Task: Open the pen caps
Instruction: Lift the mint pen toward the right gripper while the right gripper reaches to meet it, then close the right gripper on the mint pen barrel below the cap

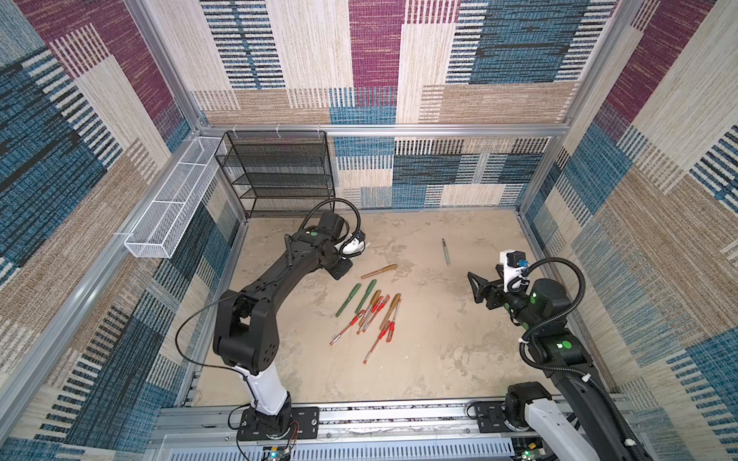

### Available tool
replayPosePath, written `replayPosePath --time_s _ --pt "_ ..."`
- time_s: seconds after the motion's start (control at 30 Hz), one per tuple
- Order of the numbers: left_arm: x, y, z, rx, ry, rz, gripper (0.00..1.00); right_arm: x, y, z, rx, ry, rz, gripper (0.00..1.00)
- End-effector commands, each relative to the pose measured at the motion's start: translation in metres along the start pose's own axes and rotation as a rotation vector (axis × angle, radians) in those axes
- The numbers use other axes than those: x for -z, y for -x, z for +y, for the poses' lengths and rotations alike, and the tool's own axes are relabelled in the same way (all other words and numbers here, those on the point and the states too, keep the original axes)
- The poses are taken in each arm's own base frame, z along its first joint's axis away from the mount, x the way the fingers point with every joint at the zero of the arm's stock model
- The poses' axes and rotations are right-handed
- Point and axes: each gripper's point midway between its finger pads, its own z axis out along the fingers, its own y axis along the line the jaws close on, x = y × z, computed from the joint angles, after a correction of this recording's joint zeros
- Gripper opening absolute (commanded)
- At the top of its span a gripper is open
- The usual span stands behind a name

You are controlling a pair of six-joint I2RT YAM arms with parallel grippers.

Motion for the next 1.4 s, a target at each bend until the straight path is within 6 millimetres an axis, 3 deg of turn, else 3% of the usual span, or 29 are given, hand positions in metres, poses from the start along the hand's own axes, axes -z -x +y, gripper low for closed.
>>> replayPosePath --time_s 0.0,0.2,0.4,0.57,0.7,0.8,0.9,1.03,1.37 --pt "0.018 0.002 -0.001 -0.284 0.089 0.016 0.00 -0.006 0.015 0.029 0.028 0.174 0.004 0.85" --pt "0.042 0.009 -0.012 -0.641 0.191 -0.020 0.00 -0.028 0.046 0.055 0.035 0.327 0.047 0.84" --pt "0.066 -0.002 -0.042 -1.081 0.216 -0.070 0.00 -0.064 0.051 0.079 -0.092 0.435 0.193 0.81" --pt "0.082 0.021 -0.030 -1.240 0.392 -0.134 0.00 -0.090 0.045 0.109 -0.193 0.533 0.298 0.78" --pt "0.092 0.046 -0.025 -1.462 0.621 -0.216 0.00 -0.102 0.047 0.149 -0.201 0.632 0.350 0.78" --pt "0.095 0.059 -0.025 -1.584 0.731 -0.238 0.00 -0.119 0.042 0.161 -0.246 0.612 0.431 0.77" --pt "0.108 0.075 -0.028 -1.630 0.824 -0.310 0.00 -0.124 0.042 0.186 -0.208 0.663 0.451 0.76" --pt "0.123 0.091 -0.032 -1.660 0.918 -0.389 0.00 -0.129 0.024 0.204 -0.178 0.689 0.507 0.72" --pt "0.122 0.087 -0.042 -1.695 0.895 -0.423 0.00 -0.139 -0.002 0.209 -0.161 0.701 0.566 0.54"
